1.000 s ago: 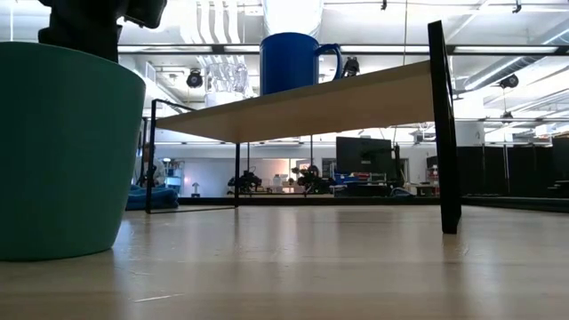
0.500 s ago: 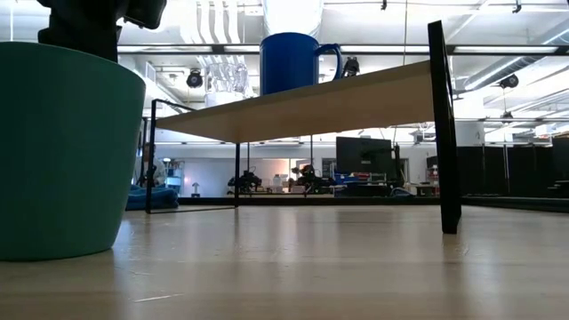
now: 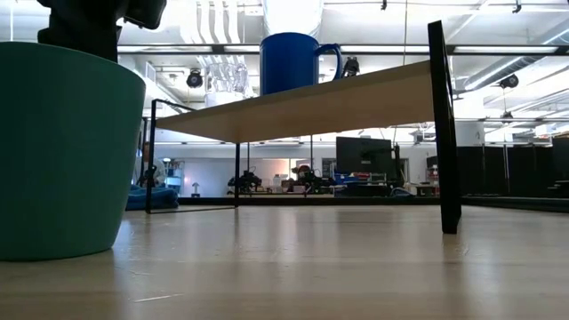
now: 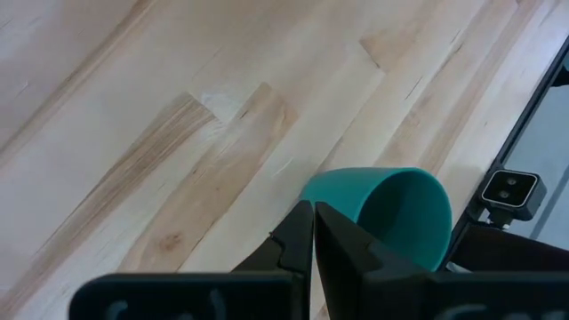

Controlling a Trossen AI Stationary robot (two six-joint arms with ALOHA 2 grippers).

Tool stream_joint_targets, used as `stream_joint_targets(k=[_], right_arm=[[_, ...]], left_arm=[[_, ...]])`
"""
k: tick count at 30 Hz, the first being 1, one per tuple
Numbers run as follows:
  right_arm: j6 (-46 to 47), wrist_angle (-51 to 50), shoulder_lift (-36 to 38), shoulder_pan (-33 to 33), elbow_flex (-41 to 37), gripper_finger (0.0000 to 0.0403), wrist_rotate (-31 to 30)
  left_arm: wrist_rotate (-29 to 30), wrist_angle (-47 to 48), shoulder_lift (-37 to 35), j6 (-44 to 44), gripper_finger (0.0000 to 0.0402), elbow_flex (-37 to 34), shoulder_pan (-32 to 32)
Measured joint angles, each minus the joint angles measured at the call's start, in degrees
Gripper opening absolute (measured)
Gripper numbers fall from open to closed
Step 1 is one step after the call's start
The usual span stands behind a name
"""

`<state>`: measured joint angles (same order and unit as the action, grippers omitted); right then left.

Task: Stack small to large cups/mugs on shelf
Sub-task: Put the green cup on the shelf

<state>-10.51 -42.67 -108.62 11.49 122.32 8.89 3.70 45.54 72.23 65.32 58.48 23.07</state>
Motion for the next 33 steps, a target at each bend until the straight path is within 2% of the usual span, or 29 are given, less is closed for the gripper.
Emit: stream_joint_targets(k=[8, 14, 22, 26, 33], right_arm=[[11.2, 0.0, -0.1, -0.2, 0.0, 0.0132, 0.0], [19.8, 0.1, -0.1, -0.2, 0.0, 0.0129, 0.0], [20.8, 1.8, -0.1, -0.3, 0.0, 0.0127, 0.0], [27.6, 0.7, -0.1, -0.2, -0.4, 0.013, 0.1], [32.2, -0.9, -0.7, 0.1, -1.0, 0.0123, -1.0]], left_arm=[[0.0, 0.0, 0.0, 0.2, 0.0, 0.0, 0.0], [0.0, 0.0, 0.0, 0.1, 0.0, 0.0, -0.1], [0.0, 0.0, 0.0, 0.1, 0.0, 0.0, -0.1], [0.0, 0.0, 0.0, 0.0, 0.0, 0.0, 0.0], [0.0, 0.1, 0.0, -0.3, 0.0, 0.0, 0.1]])
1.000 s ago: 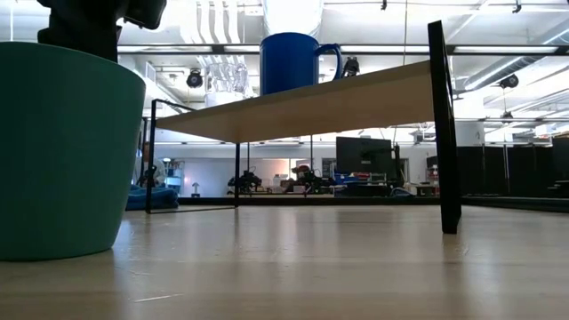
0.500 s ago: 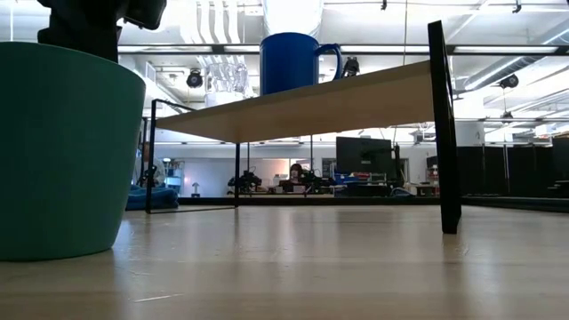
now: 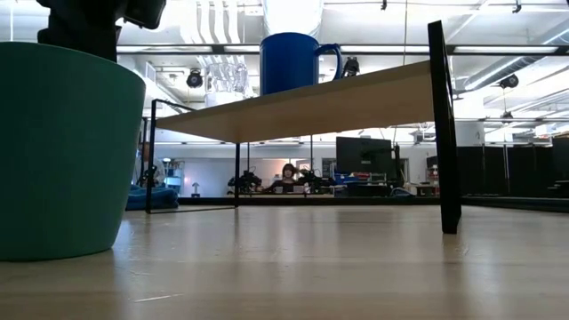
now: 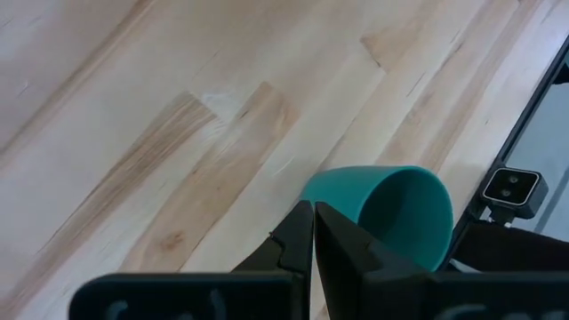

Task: Stack small to large cups/mugs on shelf
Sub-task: Put the green cup on the shelf

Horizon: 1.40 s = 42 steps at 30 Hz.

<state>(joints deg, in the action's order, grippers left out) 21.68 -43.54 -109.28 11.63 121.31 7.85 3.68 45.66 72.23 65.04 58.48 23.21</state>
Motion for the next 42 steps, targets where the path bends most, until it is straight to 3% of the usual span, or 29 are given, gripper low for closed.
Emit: stream_joint_targets(k=[7, 14, 18, 23, 33, 42], right_arm=[[0.9, -0.7, -0.3, 0.0, -0.7, 0.012, -0.4], [5.3, -5.0, -7.0, -0.2, -1.4, 0.012, 0.0], [5.4, -4.9, -11.8, -0.2, -1.1, 0.0121, 0.8], [8.3, -4.3, -16.5, -0.3, -0.2, 0.0116, 6.0], [9.5, -1.4, -18.2, -0.2, 0.2, 0.0104, 7.4], [11.5, -0.8, -18.3, 0.6, 0.2, 0.0097, 7.2]], left_arm=[[-0.4, 2.5, -1.1, 0.3, 0.0, 0.0, 0.1], [-8.7, 2.4, -0.5, 5.0, 0.0, -0.1, 0.2], [-11.4, 2.4, 1.8, 5.3, 0.0, -0.6, 1.6], [-12.3, 2.2, 6.1, 6.9, 0.0, -0.7, 3.8], [-13.0, -1.3, 12.9, 9.6, 0.0, -0.7, 6.9], [-12.2, 18.3, 8.7, 9.4, 0.0, -0.8, 6.9]])
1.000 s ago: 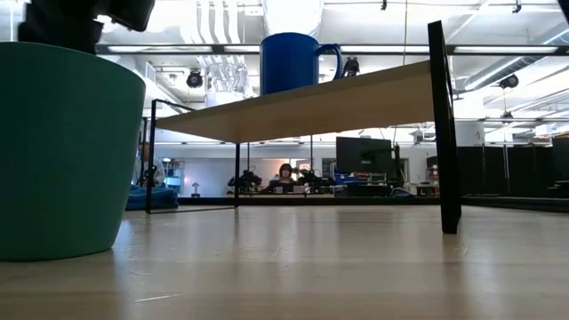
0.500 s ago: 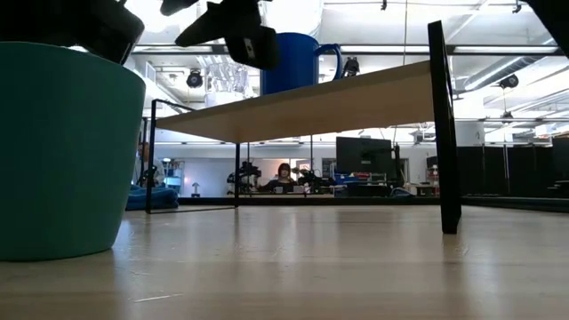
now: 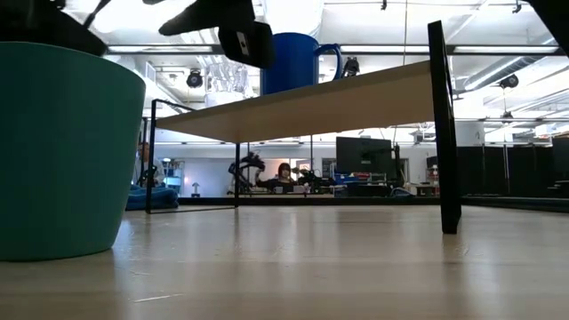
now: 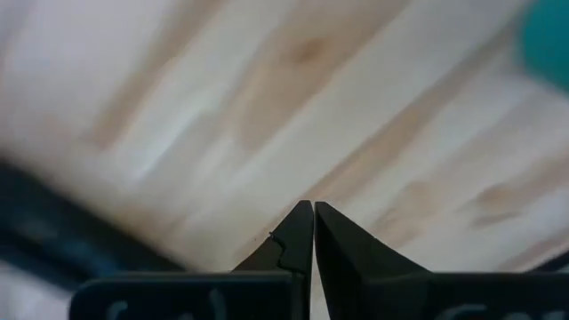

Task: Stack small to large cups/mugs on shelf
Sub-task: Put the green cup on the shelf

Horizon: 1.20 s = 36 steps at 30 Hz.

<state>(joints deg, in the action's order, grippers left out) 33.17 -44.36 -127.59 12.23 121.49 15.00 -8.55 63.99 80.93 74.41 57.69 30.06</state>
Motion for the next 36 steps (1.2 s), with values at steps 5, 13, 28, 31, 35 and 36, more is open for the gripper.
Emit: stream_joint_targets(k=[5, 13, 28, 31, 35, 36], right_arm=[[0.7, 0.4, 0.1, -0.1, 0.0, 0.0096, 0.0], [0.2, 2.8, 0.0, 1.9, 0.0, 0.0093, 0.0], [6.5, 5.1, -3.2, 1.6, -0.2, 0.0092, -3.7], [6.9, 4.1, -3.4, 1.6, -0.3, 0.0091, -5.0], [7.0, 1.2, -3.9, 1.7, -0.9, 0.009, -6.4], [7.0, 0.9, -4.1, 1.7, -0.9, 0.0089, -6.5]], left_arm=[[0.5, 9.4, -4.9, 0.1, 0.0, 0.0, 0.0], [7.6, 13.5, -13.7, 1.0, 0.0, -0.1, -0.1], [12.2, 13.0, -17.9, 4.8, 0.0, -0.1, 0.0], [12.2, 13.0, -17.4, 4.8, 0.0, -0.1, 0.0], [12.2, 13.0, -16.4, 4.7, 0.0, -0.1, 0.0], [12.2, 13.0, -16.2, 4.7, 0.0, -0.1, 0.0]])
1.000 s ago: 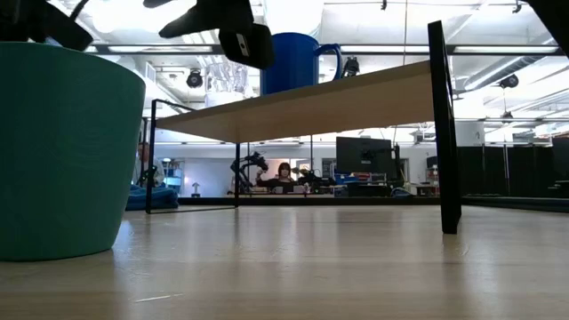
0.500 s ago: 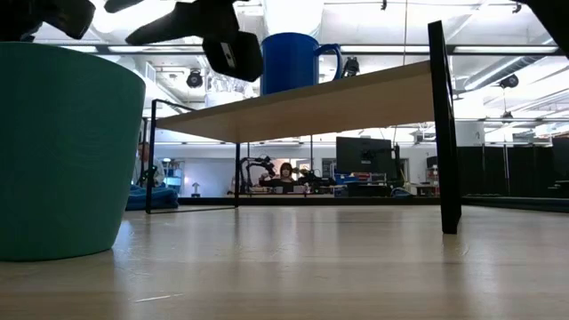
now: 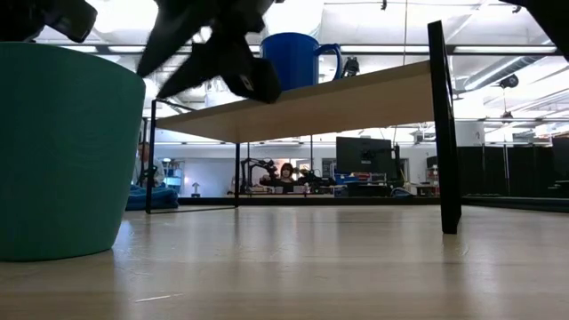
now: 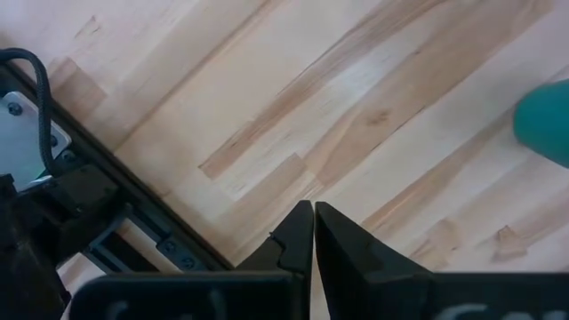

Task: Stack small to large cups/mugs on shelf
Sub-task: Put the green cup on the shelf

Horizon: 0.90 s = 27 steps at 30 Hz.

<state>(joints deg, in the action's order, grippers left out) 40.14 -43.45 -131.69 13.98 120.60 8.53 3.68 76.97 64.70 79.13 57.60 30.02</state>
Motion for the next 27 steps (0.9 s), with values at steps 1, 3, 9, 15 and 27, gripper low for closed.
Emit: stream_joint_targets(k=[1, 3, 9, 15, 27], right_arm=[[0.0, -0.4, -0.1, 0.0, -0.1, 0.0089, 0.0], [0.4, 0.0, -0.1, 0.0, -0.1, 0.0088, -0.2], [0.7, 0.1, -0.3, 0.4, -0.3, 0.009, -0.2], [1.0, 1.4, -0.7, 1.2, -0.4, 0.0086, -0.2], [1.5, 2.2, -0.8, 1.2, -1.5, 0.0084, -2.4]], left_arm=[[0.0, 0.0, 0.2, 0.0, 0.0, 0.0, 0.0], [0.0, 0.0, 0.5, -0.1, 0.0, 0.0, 0.0], [0.0, 0.0, 0.7, -0.2, 0.0, 0.0, 0.0], [0.0, -0.1, 0.3, -0.2, 0.0, 0.0, 0.0], [0.0, -0.4, 0.3, -0.1, 0.0, 0.0, 0.0]])
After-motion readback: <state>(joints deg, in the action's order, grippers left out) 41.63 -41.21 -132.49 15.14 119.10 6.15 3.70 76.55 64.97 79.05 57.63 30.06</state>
